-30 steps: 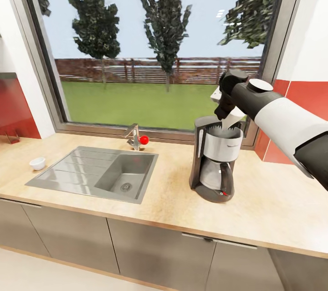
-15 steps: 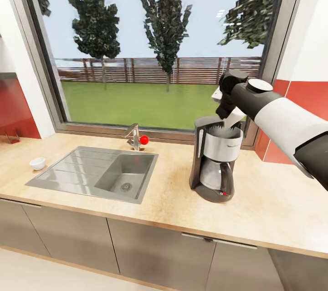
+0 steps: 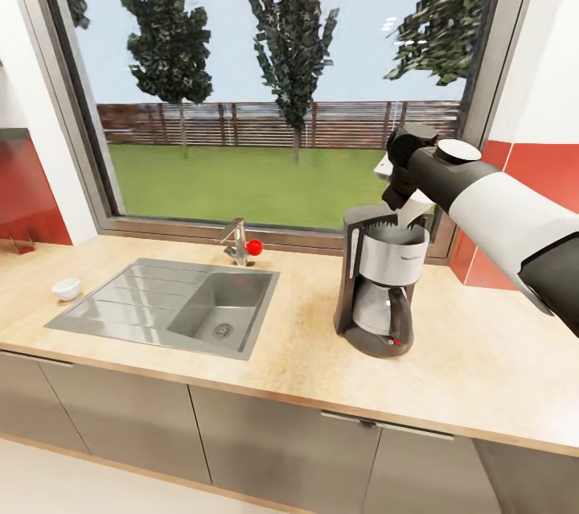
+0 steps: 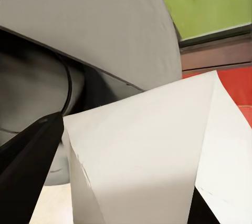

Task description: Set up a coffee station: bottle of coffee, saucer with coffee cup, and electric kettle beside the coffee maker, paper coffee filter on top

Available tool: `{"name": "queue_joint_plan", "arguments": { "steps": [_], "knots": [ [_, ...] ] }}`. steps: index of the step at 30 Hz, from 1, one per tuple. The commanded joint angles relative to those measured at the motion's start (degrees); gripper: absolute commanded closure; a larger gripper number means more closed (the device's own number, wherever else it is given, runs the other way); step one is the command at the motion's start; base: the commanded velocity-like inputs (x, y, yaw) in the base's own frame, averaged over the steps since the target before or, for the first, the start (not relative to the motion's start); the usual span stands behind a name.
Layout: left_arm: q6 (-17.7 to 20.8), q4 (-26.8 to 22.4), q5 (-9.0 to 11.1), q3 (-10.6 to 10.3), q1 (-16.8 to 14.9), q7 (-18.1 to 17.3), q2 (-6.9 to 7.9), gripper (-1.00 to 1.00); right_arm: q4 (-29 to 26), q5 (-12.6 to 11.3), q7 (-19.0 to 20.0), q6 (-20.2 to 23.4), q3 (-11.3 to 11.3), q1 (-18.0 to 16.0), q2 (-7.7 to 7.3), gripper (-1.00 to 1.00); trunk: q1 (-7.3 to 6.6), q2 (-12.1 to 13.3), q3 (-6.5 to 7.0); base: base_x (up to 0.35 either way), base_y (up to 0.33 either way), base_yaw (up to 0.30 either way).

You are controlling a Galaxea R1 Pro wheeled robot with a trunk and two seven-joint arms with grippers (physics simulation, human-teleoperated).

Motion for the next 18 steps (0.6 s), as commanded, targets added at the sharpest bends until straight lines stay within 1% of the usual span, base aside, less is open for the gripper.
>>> {"name": "queue_joint_plan", "arguments": {
  "steps": [1, 18],
  "knots": [
    [-0.2, 0.1, 0.0, -0.1, 0.0, -0.2, 0.01, -1.0, -0.1, 0.5, 0.6, 0.1, 0.3, 0.0, -0.04, 1.0, 0.02, -0.1, -0.05, 0.0, 0.0, 0.0],
    [-0.2, 0.1, 0.0, -0.1, 0.0, -0.2, 0.01, -1.0, -0.1, 0.4, 0.6, 0.1, 0.3, 0.0, 0.02, 1.0, 0.02, -0.1, -0.05, 0.0, 0.0, 0.0]
  ]
}}
